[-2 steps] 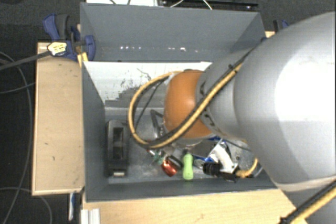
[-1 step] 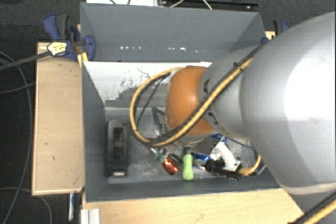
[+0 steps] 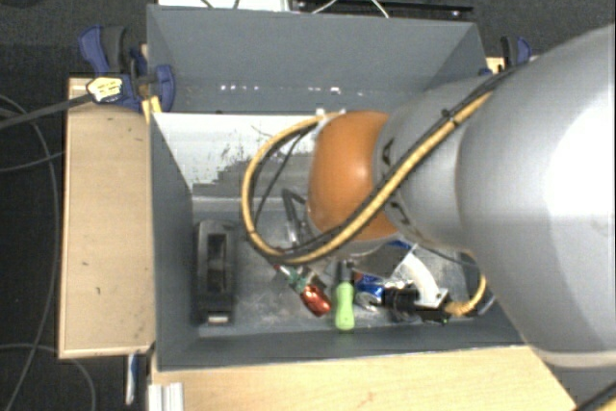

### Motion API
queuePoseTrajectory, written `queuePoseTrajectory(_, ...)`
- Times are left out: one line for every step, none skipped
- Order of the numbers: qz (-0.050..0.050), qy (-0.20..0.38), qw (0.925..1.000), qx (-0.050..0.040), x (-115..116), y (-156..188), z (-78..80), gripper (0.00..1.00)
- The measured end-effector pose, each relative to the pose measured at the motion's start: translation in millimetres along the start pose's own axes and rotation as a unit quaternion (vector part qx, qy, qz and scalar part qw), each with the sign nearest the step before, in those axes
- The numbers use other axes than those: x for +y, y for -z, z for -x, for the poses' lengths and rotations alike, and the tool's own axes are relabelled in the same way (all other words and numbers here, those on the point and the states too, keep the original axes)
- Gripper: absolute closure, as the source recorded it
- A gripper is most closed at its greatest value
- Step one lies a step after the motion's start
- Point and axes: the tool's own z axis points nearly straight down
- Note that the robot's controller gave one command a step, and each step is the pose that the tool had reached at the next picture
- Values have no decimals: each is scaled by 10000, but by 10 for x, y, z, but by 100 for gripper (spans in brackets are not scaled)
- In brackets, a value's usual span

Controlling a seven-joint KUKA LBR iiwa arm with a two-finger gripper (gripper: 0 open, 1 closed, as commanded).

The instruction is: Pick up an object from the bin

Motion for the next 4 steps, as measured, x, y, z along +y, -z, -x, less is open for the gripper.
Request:
queuePoseTrajectory(14, 4, 10000, -7, 5, 149, 2, 100)
queuePoseTrajectory(22, 12, 10000, -11, 7, 237, 4, 100)
queuePoseTrajectory(20, 21, 10000, -11, 5, 283, 4, 100)
queuePoseTrajectory(23, 28, 10000, -12, 6, 305, 5, 100)
